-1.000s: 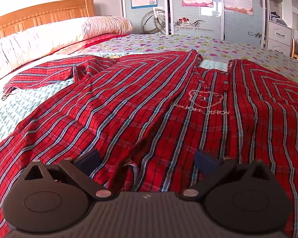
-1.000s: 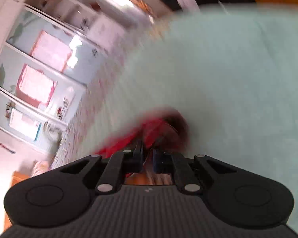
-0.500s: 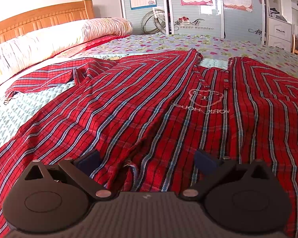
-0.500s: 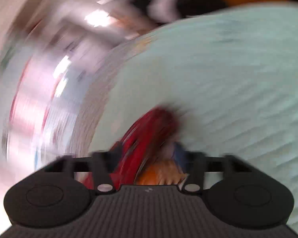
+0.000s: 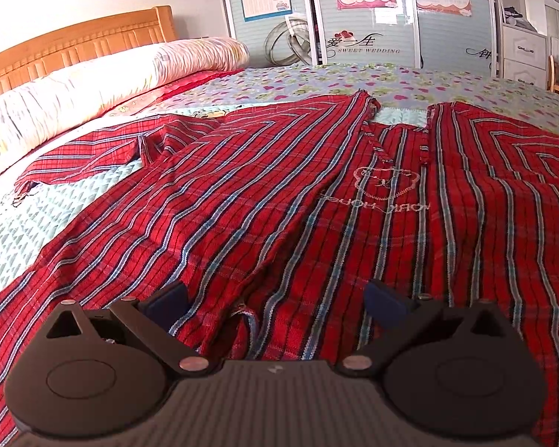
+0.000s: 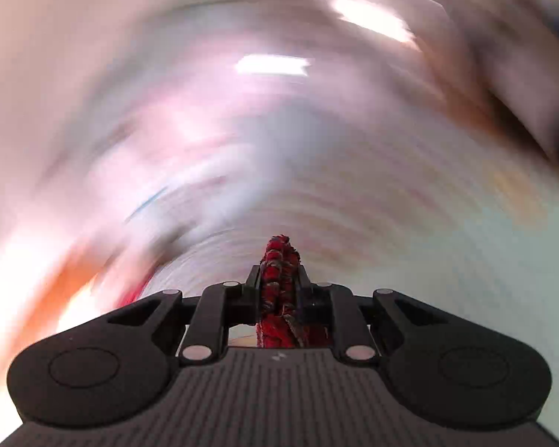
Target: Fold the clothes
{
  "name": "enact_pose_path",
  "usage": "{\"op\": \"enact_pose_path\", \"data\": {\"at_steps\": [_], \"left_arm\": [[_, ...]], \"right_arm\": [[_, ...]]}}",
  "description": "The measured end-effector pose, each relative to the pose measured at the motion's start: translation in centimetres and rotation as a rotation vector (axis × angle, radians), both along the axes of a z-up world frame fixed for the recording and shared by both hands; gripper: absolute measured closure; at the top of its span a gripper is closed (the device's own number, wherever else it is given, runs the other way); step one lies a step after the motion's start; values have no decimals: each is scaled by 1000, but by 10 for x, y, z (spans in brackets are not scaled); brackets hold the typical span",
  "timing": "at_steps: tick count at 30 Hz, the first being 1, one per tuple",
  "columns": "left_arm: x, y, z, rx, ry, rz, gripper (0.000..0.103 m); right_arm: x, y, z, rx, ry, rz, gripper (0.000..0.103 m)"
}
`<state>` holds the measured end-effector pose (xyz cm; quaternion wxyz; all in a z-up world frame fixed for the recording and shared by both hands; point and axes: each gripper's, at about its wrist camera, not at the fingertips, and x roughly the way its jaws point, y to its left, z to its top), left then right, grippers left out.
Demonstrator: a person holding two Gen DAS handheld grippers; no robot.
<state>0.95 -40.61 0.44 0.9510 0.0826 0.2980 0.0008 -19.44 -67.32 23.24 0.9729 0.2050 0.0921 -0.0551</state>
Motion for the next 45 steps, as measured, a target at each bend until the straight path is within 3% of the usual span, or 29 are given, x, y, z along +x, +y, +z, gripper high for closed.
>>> {"op": "enact_pose_path", "data": {"at_steps": [2,4,7,9,12,13,15,21,24,28,30,31,32,33,34,36,37,40,43,44,45], "left_arm": [[0,0,0,-1,1,0,0],[0,0,1,-4,2,0,0],[1,2,0,-13,4,-1,0],[1,3,0,-18,3,-1,0],[2,4,0,-25,5,-2,0],[2,5,0,-27,5,-2,0],[2,5,0,-28,6,-2,0],[2,5,0,-30,6,-2,0],[3,5,0,-33,7,-2,0],[3,5,0,-35,8,-3,0],[3,6,0,-37,7,-3,0],[3,6,0,-38,7,-3,0],[3,6,0,-39,7,-3,0],[3,6,0,-40,7,-4,0],[3,6,0,-42,7,-4,0],[3,7,0,-44,6,-4,0],[3,7,0,-46,5,-4,0],[3,6,0,-45,5,-4,0],[3,6,0,-43,6,-4,0],[3,6,0,-42,6,-3,0],[3,6,0,-40,6,-3,0]], "right_arm": [[-12,80,12,-254,35,253,86],[-17,141,-16,-413,158,447,84],[-25,202,-104,-650,404,539,84],[-26,203,-152,-638,521,542,79],[-45,211,-181,-554,598,476,64],[-52,213,-180,-516,603,445,60],[-59,216,-174,-448,620,377,41],[-83,201,-164,-171,576,136,41],[-52,183,-156,-19,529,14,41],[-8,152,-177,346,476,-35,41],[6,143,-190,470,484,-63,41],[12,140,-196,519,495,-67,42],[17,138,-202,559,500,-67,55],[22,138,-203,560,503,-56,92],[26,138,-200,524,515,-37,103],[33,139,-194,450,539,-1,103],[38,142,-185,366,562,23,103],[52,154,-123,-163,670,82,103],[58,144,-68,-715,785,9,103],[61,133,-56,-875,822,-42,103],[64,123,-48,-949,836,-79,103]]}}
